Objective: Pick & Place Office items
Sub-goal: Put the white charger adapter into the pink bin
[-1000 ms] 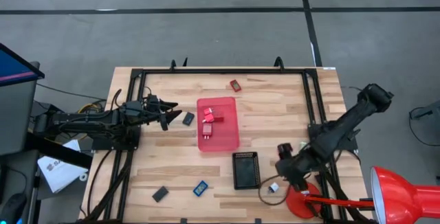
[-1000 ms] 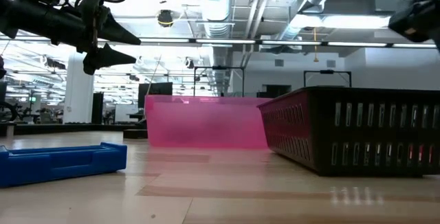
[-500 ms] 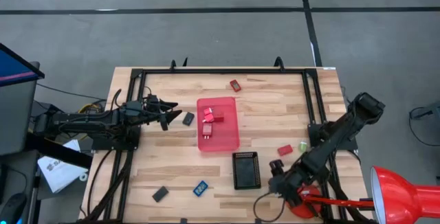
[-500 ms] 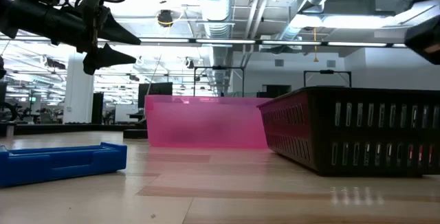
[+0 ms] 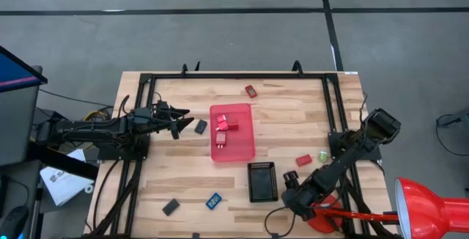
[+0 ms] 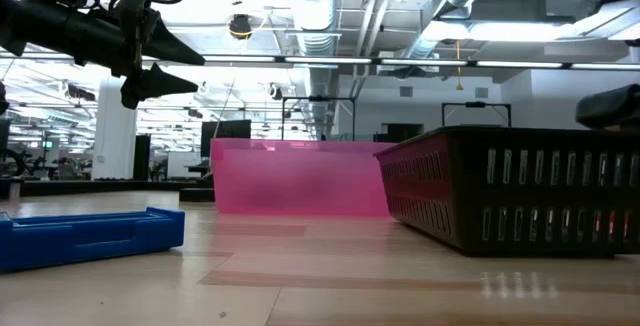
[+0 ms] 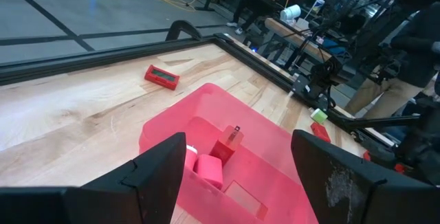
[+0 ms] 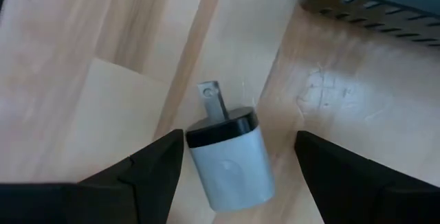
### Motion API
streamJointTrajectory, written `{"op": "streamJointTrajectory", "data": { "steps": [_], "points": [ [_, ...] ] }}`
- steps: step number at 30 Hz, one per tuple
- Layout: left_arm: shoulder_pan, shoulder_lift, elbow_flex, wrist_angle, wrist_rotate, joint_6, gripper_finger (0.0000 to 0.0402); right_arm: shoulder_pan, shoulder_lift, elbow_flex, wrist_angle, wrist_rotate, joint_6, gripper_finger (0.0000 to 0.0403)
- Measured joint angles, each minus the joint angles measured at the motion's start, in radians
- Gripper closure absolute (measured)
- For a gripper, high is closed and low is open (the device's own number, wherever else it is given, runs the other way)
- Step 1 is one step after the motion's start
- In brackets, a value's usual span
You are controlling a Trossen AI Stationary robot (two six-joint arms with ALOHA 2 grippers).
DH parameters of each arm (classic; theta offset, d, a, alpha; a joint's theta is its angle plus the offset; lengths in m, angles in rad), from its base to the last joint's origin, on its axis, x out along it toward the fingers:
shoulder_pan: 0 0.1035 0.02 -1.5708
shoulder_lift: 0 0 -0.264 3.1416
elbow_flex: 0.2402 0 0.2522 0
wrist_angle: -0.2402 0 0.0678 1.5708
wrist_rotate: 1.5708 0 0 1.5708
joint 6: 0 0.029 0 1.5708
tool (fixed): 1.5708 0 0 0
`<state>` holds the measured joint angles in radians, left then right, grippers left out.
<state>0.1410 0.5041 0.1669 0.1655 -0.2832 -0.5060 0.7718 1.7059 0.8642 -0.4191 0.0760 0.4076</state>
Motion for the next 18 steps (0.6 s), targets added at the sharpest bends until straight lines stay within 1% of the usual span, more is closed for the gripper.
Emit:
{"op": "streamJointTrajectory", "data": {
  "steps": [5, 8, 11, 17, 18],
  "points": [
    [0.0, 0.0, 0.0, 0.0, 0.0, 0.0, 0.0142, 0.001, 0.008, 0.003, -0.022, 0.019, 0.0, 0.0129],
    [0.0, 0.0, 0.0, 0.0, 0.0, 0.0, 0.0142, 0.001, 0.005, 0.002, -0.045, 0.026, 0.0, 0.0144],
    [0.0, 0.0, 0.0, 0.0, 0.0, 0.0, 0.0142, 0.0, 0.005, 0.002, -0.062, 0.027, 0.001, 0.0179],
    [0.0, 0.0, 0.0, 0.0, 0.0, 0.0, 0.0142, -0.001, 0.004, 0.014, -0.09, 0.011, 0.003, 0.0281],
    [0.0, 0.0, 0.0, 0.0, 0.0, 0.0, 0.0142, -0.001, 0.006, 0.02, -0.1, 0.007, 0.003, 0.0281]
  ]
}}
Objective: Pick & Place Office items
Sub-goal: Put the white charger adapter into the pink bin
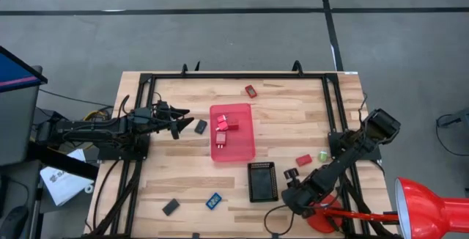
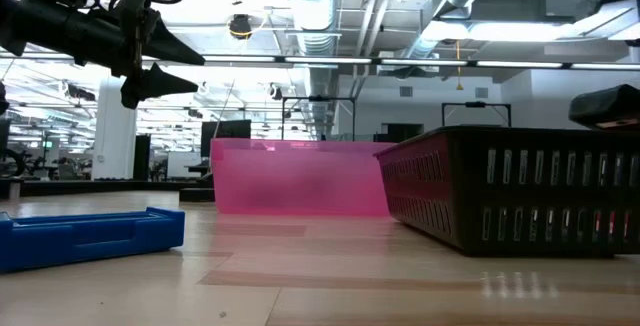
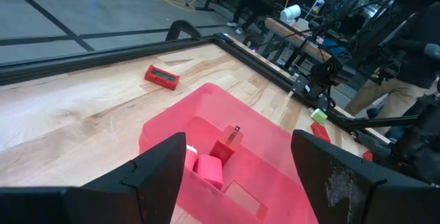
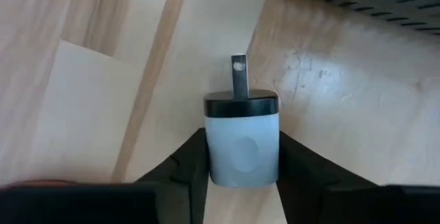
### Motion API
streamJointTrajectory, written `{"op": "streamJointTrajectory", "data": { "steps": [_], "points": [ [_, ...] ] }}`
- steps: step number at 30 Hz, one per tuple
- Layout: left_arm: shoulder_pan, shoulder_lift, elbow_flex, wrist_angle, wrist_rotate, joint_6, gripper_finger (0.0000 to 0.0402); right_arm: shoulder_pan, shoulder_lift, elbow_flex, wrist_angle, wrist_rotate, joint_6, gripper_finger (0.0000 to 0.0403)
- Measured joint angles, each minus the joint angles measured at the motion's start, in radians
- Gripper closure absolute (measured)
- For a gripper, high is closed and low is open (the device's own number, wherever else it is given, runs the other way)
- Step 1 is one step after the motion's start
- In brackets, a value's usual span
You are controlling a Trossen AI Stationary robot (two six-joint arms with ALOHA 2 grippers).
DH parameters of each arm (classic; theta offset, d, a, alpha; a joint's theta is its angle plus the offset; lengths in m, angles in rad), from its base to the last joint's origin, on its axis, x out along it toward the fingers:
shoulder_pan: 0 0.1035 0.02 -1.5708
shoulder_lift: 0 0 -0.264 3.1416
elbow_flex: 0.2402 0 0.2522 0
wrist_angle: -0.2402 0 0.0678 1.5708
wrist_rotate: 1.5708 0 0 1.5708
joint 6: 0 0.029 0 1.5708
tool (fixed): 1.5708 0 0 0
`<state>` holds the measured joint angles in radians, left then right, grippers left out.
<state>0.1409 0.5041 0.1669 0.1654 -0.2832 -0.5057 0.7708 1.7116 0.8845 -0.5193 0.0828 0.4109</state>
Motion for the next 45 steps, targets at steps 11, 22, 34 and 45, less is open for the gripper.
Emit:
{"op": "streamJointTrajectory", "data": {
  "steps": [11, 22, 34, 45],
  "points": [
    [0.0, 0.0, 0.0, 0.002, 0.0, 0.0, 0.0142, 0.001, -0.232, 0.002, -0.308, -0.065, 0.104, 0.0281],
    [0.0, 0.0, 0.0, 0.003, 0.0, 0.0, 0.0142, -0.542, -0.507, 0.005, -0.193, 0.032, 0.056, 0.0281],
    [0.0, 0.0, 0.0, 0.003, 0.0, 0.0, 0.0142, -0.946, -0.086, 0.321, 0.055, -0.192, 0.117, 0.0281],
    [0.0, 0.0, 0.0, 0.01, 0.0, 0.0, 0.0142, -0.995, 0.202, 0.626, -0.289, -0.153, -0.287, 0.028]
  ]
}}
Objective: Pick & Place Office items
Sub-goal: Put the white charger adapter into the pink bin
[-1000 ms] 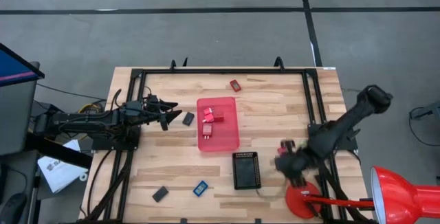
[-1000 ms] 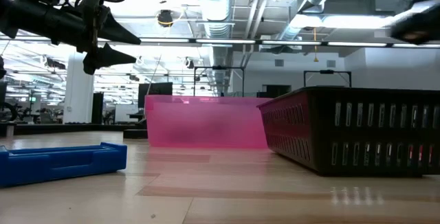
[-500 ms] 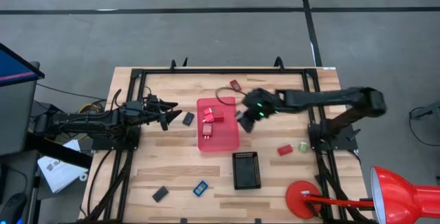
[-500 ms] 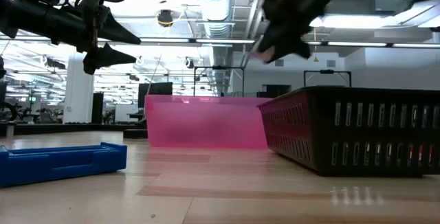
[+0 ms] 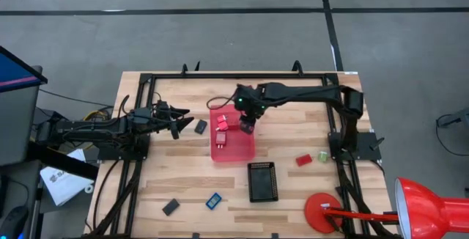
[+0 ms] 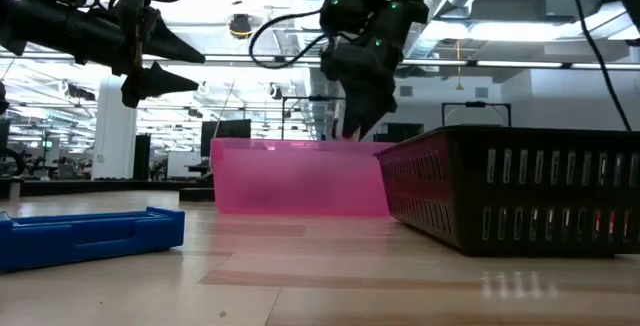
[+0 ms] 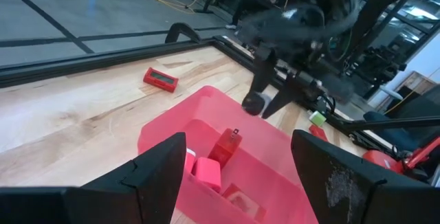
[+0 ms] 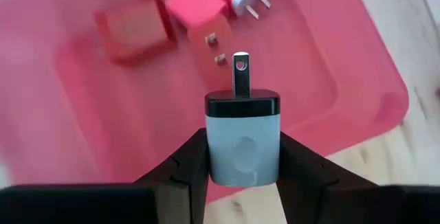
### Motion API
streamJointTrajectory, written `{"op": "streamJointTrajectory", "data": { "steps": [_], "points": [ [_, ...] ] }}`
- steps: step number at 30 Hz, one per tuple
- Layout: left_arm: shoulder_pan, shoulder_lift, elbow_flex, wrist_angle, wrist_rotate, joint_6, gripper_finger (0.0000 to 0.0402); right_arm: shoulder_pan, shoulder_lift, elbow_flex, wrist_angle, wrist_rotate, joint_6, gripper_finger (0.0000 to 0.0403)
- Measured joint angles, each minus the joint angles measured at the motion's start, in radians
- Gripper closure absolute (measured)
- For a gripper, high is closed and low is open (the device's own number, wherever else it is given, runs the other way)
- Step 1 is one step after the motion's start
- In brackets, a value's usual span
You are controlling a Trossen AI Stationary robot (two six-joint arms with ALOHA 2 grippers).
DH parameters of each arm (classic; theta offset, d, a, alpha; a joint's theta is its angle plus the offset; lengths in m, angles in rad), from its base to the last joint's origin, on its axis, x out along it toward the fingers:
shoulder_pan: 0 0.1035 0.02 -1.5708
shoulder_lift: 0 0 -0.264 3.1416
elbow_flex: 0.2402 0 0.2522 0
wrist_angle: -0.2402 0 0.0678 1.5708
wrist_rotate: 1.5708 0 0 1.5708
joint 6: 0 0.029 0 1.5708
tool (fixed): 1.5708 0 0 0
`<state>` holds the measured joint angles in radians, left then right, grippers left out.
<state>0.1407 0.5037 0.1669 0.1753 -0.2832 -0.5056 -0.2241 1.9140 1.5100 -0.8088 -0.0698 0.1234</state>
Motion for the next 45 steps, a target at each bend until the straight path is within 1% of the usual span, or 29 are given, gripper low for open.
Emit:
{"op": "streamJointTrajectory", "data": {
  "steps": [3, 6, 7, 11, 14, 29, 36, 45],
  "points": [
    [0.0, 0.0, 0.0, 0.0, 0.0, 0.0, 0.0142, -0.007, 0.02, 0.008, -0.032, 0.021, -0.102, 0.028],
    [0.0, 0.0, 0.0, 0.001, 0.0, 0.0, 0.0142, -0.018, 0.032, 0.0, -0.013, 0.021, -0.197, 0.0279],
    [0.0, 0.0, 0.0, 0.001, 0.0, 0.0, 0.0142, -0.021, 0.04, 0.001, 0.017, 0.022, -0.223, 0.0279],
    [0.0, 0.0, 0.0, 0.008, 0.0, 0.0, 0.0142, -0.04, 0.053, 0.005, 0.076, 0.035, -0.276, 0.0279],
    [-0.001, 0.0, 0.0, 0.016, 0.0, 0.0, 0.0142, -0.056, 0.059, 0.001, 0.052, 0.04, -0.307, 0.0278],
    [-0.001, 0.0, 0.0, 0.022, 0.0, 0.0, 0.0142, -0.073, 0.071, 0.003, 0.106, 0.044, -0.416, 0.0278],
    [-0.001, 0.0, 0.0, 0.022, 0.0, 0.0, 0.0142, -0.079, 0.071, 0.003, 0.105, 0.044, -0.438, 0.0276],
    [-0.001, 0.0, 0.0, 0.021, 0.0, 0.0, 0.0142, -0.08, 0.071, 0.003, 0.106, 0.044, -0.438, 0.0261]
  ]
}}
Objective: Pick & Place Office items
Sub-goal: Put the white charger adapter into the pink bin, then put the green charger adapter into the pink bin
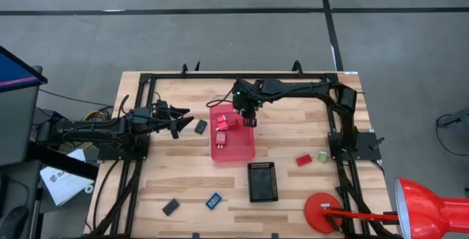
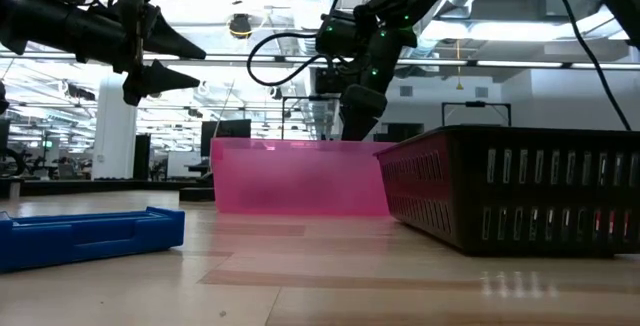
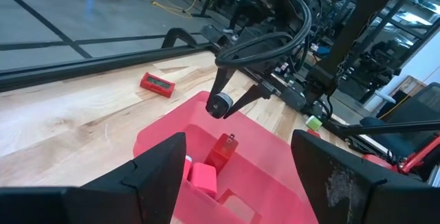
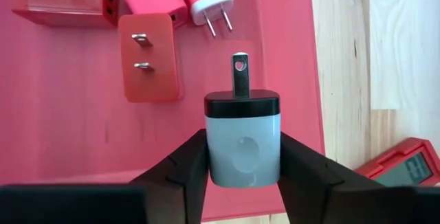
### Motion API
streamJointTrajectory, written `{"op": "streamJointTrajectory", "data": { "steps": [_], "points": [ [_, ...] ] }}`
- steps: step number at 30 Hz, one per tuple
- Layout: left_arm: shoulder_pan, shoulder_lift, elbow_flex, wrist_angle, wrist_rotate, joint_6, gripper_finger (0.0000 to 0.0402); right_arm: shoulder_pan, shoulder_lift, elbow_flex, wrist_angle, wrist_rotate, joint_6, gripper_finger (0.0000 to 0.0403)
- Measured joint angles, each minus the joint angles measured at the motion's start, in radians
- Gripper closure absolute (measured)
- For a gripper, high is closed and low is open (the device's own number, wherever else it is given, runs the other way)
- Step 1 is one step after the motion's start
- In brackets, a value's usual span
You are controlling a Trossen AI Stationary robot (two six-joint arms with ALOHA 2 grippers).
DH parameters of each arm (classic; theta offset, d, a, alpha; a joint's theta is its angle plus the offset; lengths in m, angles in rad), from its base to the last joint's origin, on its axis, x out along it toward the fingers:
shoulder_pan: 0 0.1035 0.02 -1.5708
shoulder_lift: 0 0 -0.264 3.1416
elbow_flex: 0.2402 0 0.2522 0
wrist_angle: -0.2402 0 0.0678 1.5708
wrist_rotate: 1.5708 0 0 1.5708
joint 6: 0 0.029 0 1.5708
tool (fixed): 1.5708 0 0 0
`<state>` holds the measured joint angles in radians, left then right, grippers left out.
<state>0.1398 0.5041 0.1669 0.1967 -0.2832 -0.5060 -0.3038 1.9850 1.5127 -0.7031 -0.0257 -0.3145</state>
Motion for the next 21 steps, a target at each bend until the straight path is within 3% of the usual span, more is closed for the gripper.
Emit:
{"op": "streamJointTrajectory", "data": {
  "steps": [14, 21],
  "points": [
    [0.0, 0.0, 0.0, 0.0, 0.0, 0.0, 0.0142, -0.007, -0.003, 0.0, 0.027, -0.028, 0.064, 0.0212],
    [0.0, 0.0, 0.0, -0.001, 0.0, 0.0, 0.0142, -0.015, -0.073, 0.036, -0.067, 0.065, 0.239, 0.0199]
  ]
}}
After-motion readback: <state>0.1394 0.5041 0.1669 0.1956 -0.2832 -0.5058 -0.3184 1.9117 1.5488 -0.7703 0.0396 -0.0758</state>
